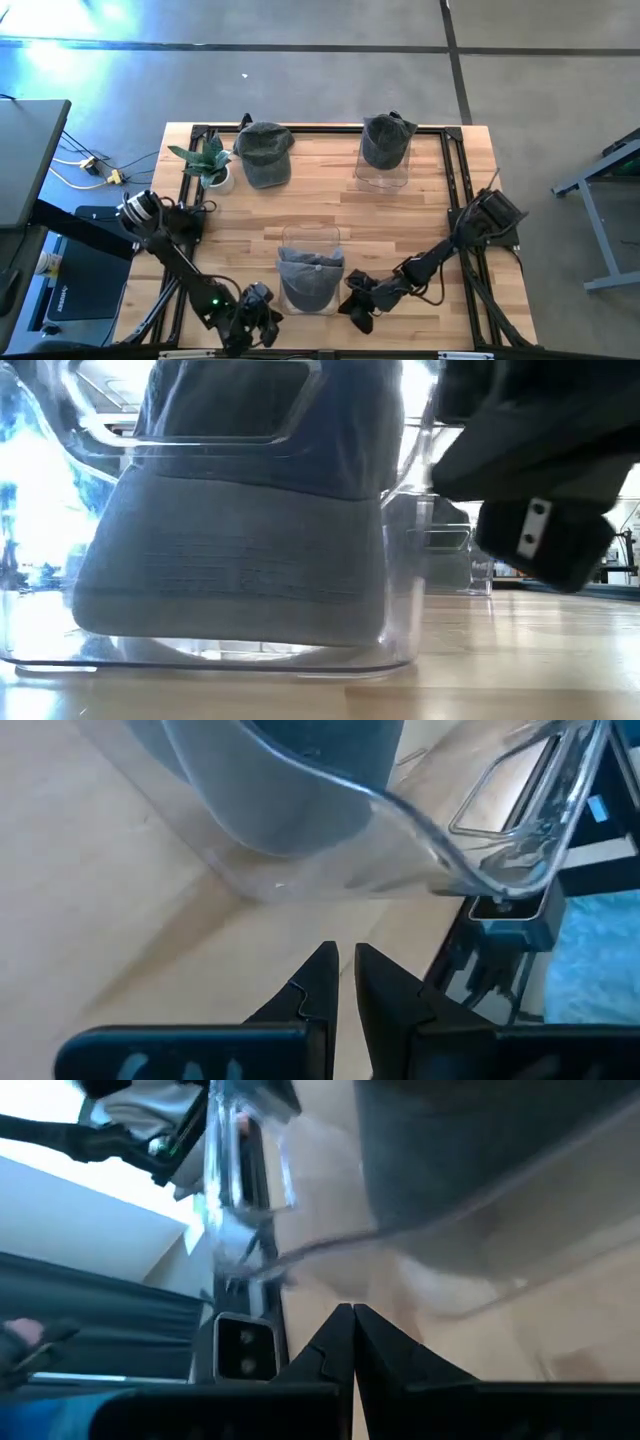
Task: Pick & Place hat
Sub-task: Adjust the bottom transparent bin
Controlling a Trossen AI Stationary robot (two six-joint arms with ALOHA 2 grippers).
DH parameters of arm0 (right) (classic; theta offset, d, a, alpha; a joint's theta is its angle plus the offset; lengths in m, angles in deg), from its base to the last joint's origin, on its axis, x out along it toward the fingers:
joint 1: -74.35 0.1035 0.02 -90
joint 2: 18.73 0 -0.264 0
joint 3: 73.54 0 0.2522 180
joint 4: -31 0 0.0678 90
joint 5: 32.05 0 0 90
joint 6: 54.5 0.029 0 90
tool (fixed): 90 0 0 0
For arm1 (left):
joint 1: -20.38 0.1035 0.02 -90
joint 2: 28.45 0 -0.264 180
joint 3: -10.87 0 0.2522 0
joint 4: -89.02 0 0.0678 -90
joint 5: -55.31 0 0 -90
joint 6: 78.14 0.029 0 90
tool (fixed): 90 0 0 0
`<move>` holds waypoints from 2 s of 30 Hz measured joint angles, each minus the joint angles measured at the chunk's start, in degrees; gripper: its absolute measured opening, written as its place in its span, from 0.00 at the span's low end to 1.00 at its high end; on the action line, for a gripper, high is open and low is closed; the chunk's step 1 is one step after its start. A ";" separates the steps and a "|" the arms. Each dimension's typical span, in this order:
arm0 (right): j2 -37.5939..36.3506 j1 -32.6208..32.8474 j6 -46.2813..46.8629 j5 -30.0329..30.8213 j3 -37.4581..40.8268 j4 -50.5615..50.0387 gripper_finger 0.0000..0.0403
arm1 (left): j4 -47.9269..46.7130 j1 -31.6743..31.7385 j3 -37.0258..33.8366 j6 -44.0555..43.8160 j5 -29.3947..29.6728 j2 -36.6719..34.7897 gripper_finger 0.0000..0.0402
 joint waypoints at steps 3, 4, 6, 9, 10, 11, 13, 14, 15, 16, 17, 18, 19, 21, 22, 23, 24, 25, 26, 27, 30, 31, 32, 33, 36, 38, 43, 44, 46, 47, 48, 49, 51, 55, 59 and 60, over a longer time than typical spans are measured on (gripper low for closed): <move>0.48 -0.93 0.24 1.11 -0.53 -0.51 0.00 | -0.77 1.41 -0.04 2.52 0.32 0.00 0.09; 0.45 -1.34 0.26 1.43 -0.43 -0.66 0.00 | -0.75 2.09 0.01 3.25 -0.09 0.00 0.09; 0.41 -1.99 0.30 1.48 -0.42 -0.81 0.00 | -0.89 3.18 -0.02 5.21 -0.43 0.01 0.09; 0.01 -2.84 0.24 1.57 -0.45 -0.82 0.00 | -0.48 4.74 -0.02 8.03 -2.20 0.02 0.09; -0.02 -3.08 0.22 1.52 -0.46 -0.90 0.00 | -0.70 5.20 -0.02 8.67 -2.62 0.02 0.09; -0.02 -3.25 0.22 1.51 -0.46 -0.92 0.00 | -0.72 5.75 -0.02 9.39 -3.28 0.02 0.09; 0.00 -3.52 0.21 1.27 -0.46 -1.12 0.00 | -0.50 6.47 -0.02 10.62 -3.67 0.02 0.09; -0.03 -3.57 0.22 1.26 -0.46 -1.50 0.00 | -0.36 6.57 -0.02 10.92 -3.79 0.02 0.09; -0.03 -3.73 0.21 1.33 -0.46 -2.01 0.00 | -0.26 6.86 -0.02 11.10 -3.87 0.02 0.09; -0.03 -3.81 0.21 1.29 -0.46 -2.39 0.00 | -0.20 6.88 -0.02 11.21 -3.88 0.02 0.09; -0.02 -3.81 0.27 1.35 -0.45 -2.58 0.00 | 0.02 6.88 -0.02 11.24 -3.91 0.02 0.09; -0.02 -3.81 0.33 1.42 -0.44 -2.57 0.00 | 0.16 6.86 -0.02 11.00 -3.96 0.02 0.09; -0.03 -3.81 0.36 1.72 -0.44 -2.56 0.00 | 0.18 6.85 -0.02 10.85 -4.03 0.02 0.09; -0.28 -3.79 0.60 3.26 -0.44 -3.16 0.00 | 0.23 6.72 -0.02 10.44 -4.05 0.02 0.09; -0.60 -3.75 1.07 4.26 -0.44 -4.00 0.00 | 0.24 6.72 0.05 10.27 -4.01 0.02 0.09; -0.99 -3.75 1.79 5.21 -0.44 -4.85 0.00 | 0.10 6.72 0.33 10.16 -3.93 0.02 0.09; -1.58 -3.77 2.20 6.26 -0.44 -6.28 0.00 | 0.08 6.72 0.73 10.13 -3.83 0.02 0.09; -2.33 -3.78 2.83 7.58 -0.44 -8.13 0.00 | 0.03 6.72 1.29 10.17 -3.99 -0.05 0.09; -3.13 -3.81 3.61 8.83 -0.44 -10.02 0.00 | -0.18 6.71 1.92 10.28 -4.80 -0.25 0.09; -4.15 -3.81 4.53 9.97 -0.44 -12.57 0.00 | -0.55 6.70 2.58 10.46 -5.66 -0.49 0.09; -7.17 -3.84 6.09 11.63 -0.42 -20.47 0.00 | -3.73 6.02 4.47 10.15 -8.92 -1.34 0.09; -8.19 -3.82 6.01 11.57 -0.40 -22.42 0.00 | -6.22 5.42 4.77 9.17 -9.95 -2.00 0.09; -9.11 -3.81 5.79 11.46 -0.38 -24.18 0.00 | -9.34 4.92 4.96 7.32 -11.06 -2.76 0.08; -9.94 -3.80 5.55 11.29 -0.37 -25.44 0.00 | -12.94 4.22 5.02 4.51 -12.25 -3.50 0.08; -11.28 -3.70 4.77 11.04 -0.37 -27.38 0.00 | -27.30 2.03 4.96 -5.61 -13.91 -4.97 0.03; -11.51 -3.64 4.22 11.01 -0.37 -27.22 0.00 | -34.06 0.95 4.82 -11.89 -12.83 -5.54 0.01; -11.59 -3.64 3.91 11.61 -0.37 -27.08 0.00 | -33.04 1.98 2.18 -15.34 -3.54 -5.53 0.01; -11.59 -3.64 3.70 11.55 -0.37 -27.06 0.00 | -32.08 2.80 1.71 -15.32 -2.41 -5.33 0.00; -11.59 -3.64 3.11 10.81 -0.37 -26.98 0.00 | -30.64 5.00 1.19 -15.11 -1.78 -4.35 0.00; -11.59 -3.64 3.01 10.13 -0.37 -26.95 0.00 | -30.54 5.93 0.97 -14.62 -1.30 -4.12 0.00; -11.59 -3.64 2.99 9.47 -0.37 -26.93 0.00 | -30.10 6.76 0.92 -13.54 -0.86 -4.12 0.00; -11.66 -3.64 2.99 9.08 -0.37 -26.93 0.00 | -28.81 7.53 0.92 -11.98 -0.22 -4.18 0.00; -11.90 -3.32 2.99 8.69 -0.37 -26.95 0.00 | -24.88 8.62 1.05 -7.44 0.00 -4.22 0.00; -13.20 -2.54 3.00 9.27 -0.37 -27.56 0.00 | -18.53 9.76 1.15 0.77 -0.51 -4.22 0.00; -14.32 -2.18 2.99 9.53 -0.37 -29.64 0.00 | -18.93 10.54 1.12 1.58 -1.46 -4.22 0.00; -14.64 -2.17 2.99 9.53 -0.37 -30.12 0.00 | -19.22 10.55 1.12 1.63 -1.86 -4.22 0.00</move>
